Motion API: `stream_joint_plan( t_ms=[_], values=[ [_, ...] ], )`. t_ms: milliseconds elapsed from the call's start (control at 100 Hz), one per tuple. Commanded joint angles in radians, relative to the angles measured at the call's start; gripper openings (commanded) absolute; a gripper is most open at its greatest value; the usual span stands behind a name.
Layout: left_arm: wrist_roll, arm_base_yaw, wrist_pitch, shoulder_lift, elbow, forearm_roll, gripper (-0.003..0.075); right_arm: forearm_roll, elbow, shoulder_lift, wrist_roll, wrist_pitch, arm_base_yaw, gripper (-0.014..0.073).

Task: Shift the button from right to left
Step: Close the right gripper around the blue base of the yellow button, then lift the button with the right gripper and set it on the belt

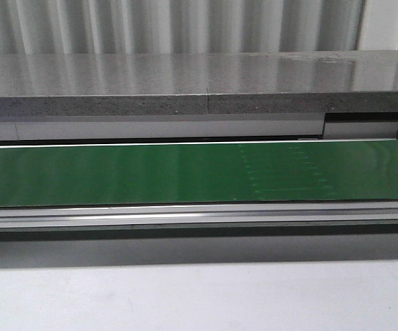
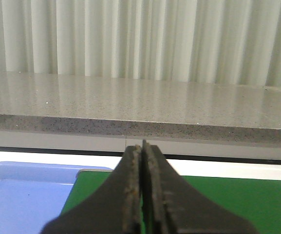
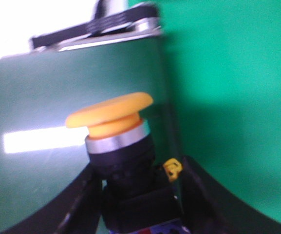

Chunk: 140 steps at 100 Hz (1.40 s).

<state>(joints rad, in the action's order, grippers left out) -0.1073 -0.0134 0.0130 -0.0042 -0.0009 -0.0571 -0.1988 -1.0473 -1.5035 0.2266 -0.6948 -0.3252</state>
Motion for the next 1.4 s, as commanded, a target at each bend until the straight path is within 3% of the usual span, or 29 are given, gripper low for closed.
stream_joint_plan(
  t_ms=[0, 200, 630, 1040, 1390],
  values=[
    [-0.001, 0.000, 0.078, -0.035, 0.024, 0.002, -0.0020, -0.009, -0.004, 0.039, 0.010, 0.022, 0.029, 0.0225],
    [-0.001, 0.000, 0.078, -0.035, 0.024, 0.002, -0.0020, -0.023, 0.023, 0.034, 0.010, 0.035, 0.033, 0.0257],
    [-0.001, 0.000, 0.078, -0.035, 0.024, 0.002, -0.0020, -0.069, 0.022, 0.000, 0.010, 0.089, 0.033, 0.0643],
    [-0.001, 0.000, 0.078, -0.035, 0.024, 0.002, -0.0020, -0.072, 0.033, 0.260, 0.109, 0.139, 0.115, 0.0647],
    [-0.001, 0.000, 0.078, -0.035, 0.024, 0.002, -0.0020, -0.072, 0.198, 0.624, 0.140, 0.196, 0.190, 0.0647]
  ],
)
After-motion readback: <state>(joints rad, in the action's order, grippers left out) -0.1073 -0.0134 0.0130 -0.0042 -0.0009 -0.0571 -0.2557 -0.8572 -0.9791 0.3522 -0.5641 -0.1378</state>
